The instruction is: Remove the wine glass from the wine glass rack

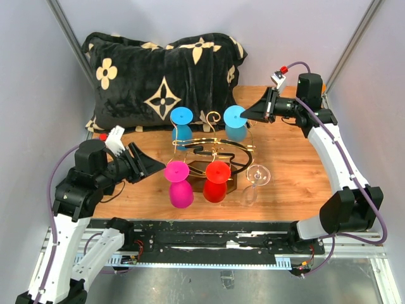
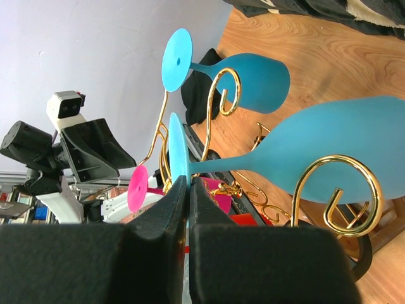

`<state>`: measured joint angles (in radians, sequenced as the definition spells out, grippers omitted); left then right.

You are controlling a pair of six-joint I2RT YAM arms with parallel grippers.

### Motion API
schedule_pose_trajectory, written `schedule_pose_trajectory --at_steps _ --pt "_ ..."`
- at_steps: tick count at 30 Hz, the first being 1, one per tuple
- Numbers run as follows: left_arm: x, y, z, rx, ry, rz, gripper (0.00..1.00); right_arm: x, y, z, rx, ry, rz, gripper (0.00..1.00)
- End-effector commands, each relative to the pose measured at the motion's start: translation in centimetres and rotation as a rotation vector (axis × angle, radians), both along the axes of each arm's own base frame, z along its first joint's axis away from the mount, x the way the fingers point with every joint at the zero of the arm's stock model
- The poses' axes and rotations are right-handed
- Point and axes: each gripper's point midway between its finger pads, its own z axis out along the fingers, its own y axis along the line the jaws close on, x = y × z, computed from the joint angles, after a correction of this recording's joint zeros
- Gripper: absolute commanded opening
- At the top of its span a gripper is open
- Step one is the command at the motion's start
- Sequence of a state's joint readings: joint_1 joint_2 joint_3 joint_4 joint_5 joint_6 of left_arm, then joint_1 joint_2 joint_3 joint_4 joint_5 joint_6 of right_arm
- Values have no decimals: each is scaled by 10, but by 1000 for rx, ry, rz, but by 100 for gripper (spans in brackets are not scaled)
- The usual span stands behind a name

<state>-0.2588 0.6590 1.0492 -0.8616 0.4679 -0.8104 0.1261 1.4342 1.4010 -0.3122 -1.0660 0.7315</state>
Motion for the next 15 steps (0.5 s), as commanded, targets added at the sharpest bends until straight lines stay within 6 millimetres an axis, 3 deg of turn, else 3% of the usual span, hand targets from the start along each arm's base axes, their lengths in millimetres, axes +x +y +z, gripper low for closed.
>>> schedule_pose_trajectory --at_steps 1,15 --pt "-9 -1 13 -20 -24 -17 47 -5 -6 12 8 -64 0 1" --pt "-13 -11 3 -74 6 -64 50 -2 -7 12 6 -64 -9 1"
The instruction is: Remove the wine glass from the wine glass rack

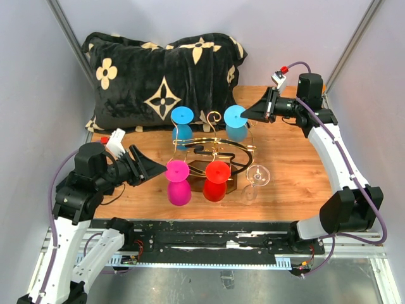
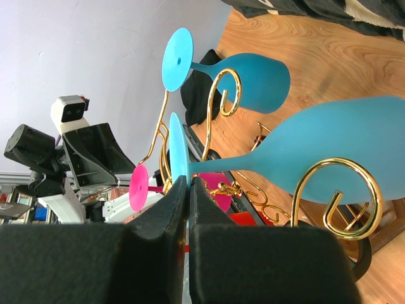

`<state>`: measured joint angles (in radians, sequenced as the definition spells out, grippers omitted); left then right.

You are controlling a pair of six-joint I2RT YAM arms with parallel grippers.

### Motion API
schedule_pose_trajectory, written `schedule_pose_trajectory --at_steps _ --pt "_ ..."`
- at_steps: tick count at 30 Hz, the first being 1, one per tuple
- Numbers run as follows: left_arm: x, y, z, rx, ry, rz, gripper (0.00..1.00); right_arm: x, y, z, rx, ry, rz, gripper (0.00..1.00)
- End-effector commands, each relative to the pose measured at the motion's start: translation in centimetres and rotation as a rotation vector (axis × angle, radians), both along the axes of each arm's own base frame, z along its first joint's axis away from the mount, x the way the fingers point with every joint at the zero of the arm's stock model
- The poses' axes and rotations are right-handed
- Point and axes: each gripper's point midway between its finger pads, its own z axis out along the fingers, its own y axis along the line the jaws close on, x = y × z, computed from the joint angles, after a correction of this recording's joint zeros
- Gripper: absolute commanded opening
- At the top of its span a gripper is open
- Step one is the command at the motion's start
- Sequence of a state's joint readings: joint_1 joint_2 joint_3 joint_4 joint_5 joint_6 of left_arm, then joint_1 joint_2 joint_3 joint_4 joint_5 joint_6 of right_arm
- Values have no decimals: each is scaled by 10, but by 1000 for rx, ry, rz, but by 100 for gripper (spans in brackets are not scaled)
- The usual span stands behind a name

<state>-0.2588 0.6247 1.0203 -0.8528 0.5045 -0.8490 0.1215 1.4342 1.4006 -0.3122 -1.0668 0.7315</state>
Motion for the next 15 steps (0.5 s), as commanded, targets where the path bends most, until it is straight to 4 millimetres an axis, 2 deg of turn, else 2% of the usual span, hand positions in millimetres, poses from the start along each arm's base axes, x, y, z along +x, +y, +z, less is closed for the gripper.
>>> schedule_pose_trajectory --at_steps 1,15 --pt "-4 -8 2 -33 -9 -49 50 -3 -6 12 5 -65 -6 1" --pt "4 -15 10 -62 -18 -78 45 -2 -6 7 2 -53 -11 1"
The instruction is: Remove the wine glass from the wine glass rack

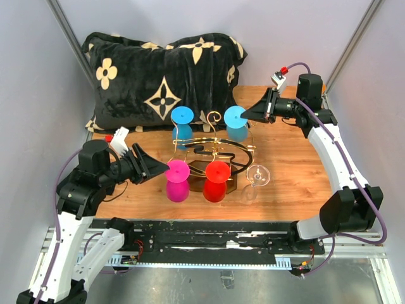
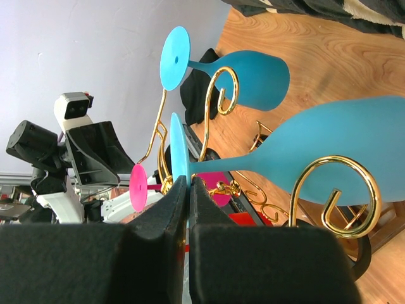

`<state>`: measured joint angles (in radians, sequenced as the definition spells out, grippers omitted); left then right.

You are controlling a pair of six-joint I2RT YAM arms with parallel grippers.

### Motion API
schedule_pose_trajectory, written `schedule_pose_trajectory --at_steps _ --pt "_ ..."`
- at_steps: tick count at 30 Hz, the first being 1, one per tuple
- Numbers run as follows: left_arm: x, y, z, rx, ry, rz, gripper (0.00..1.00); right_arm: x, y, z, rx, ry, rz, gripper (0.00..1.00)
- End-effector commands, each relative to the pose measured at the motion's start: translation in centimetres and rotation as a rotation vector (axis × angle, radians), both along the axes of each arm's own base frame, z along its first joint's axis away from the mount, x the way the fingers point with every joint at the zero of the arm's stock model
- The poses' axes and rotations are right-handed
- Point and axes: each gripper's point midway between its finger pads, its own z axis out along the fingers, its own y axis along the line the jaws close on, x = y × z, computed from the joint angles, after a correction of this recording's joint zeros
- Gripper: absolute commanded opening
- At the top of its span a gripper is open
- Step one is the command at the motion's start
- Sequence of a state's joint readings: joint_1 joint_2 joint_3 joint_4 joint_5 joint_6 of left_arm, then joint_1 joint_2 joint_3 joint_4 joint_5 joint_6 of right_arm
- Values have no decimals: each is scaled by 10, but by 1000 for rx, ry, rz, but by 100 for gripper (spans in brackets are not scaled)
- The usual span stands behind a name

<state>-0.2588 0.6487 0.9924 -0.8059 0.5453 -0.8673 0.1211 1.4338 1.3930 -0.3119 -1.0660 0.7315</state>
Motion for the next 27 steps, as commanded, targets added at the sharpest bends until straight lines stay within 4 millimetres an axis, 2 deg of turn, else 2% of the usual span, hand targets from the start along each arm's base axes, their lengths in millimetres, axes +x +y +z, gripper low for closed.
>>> schedule_pose_trajectory --at_steps 1,6,12,19,21,27 --pt "-1 -8 13 -36 -38 -51 45 -1 -5 10 4 -61 -10 1" --pt "0 -9 11 -41 -33 -54 43 -1 -6 10 4 -62 -10 1" --pt "2 -8 24 -31 -61 -48 32 0 -6 9 3 -57 -12 1" --pt "4 -7 15 -18 -46 -46 20 0 -6 9 3 -60 -11 1" --pt "5 -5 11 1 -43 -34 22 0 -6 9 3 -60 -12 1" --pt "7 11 7 113 -40 27 39 -1 -6 10 3 -64 -9 1"
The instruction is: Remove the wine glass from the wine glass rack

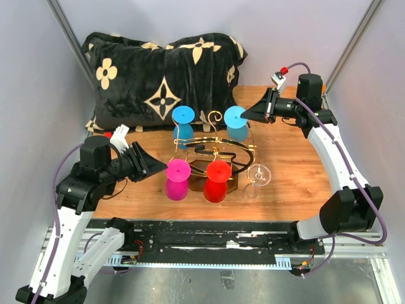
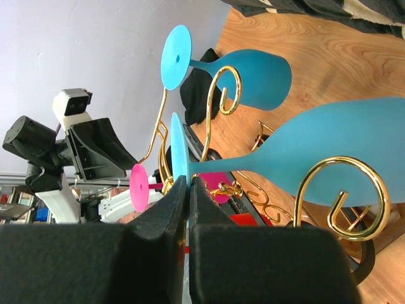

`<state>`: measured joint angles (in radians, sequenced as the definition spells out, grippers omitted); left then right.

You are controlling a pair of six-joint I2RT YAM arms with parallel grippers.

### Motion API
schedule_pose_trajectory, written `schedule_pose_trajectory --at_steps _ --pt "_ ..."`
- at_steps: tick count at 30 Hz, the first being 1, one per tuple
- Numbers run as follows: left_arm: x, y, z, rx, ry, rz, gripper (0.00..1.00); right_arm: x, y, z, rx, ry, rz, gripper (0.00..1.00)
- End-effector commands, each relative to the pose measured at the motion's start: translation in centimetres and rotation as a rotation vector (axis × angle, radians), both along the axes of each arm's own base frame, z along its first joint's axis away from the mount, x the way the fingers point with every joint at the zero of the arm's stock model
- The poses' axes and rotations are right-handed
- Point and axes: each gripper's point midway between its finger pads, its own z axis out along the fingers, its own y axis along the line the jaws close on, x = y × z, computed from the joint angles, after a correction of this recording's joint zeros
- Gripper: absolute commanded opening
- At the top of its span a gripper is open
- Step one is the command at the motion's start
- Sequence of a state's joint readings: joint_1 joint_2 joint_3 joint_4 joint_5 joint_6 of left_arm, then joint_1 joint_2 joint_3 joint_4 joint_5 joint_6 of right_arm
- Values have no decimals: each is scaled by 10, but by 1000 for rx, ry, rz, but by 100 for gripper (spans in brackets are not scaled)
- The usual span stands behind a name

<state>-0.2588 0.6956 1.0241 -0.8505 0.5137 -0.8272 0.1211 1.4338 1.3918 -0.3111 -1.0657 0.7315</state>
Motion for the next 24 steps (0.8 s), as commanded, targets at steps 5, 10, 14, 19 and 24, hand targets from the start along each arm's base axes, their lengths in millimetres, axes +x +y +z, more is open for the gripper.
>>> schedule_pose_trajectory --at_steps 5,10,14,19,24 --pt "1 13 26 79 -107 33 42 -2 -6 10 3 -65 -8 1" --pt "-2 0 27 0 -102 -23 38 -2 -6 10 2 -65 -9 1" --pt "-2 -5 11 -8 -62 -51 36 -3 -6 10 2 -67 -8 1" --pt "-1 -7 10 -17 -65 -58 35 -3 -6 10 2 -66 -9 1" --pt "-1 -8 19 -28 -82 -60 35 -3 -6 8 1 -63 -9 1"
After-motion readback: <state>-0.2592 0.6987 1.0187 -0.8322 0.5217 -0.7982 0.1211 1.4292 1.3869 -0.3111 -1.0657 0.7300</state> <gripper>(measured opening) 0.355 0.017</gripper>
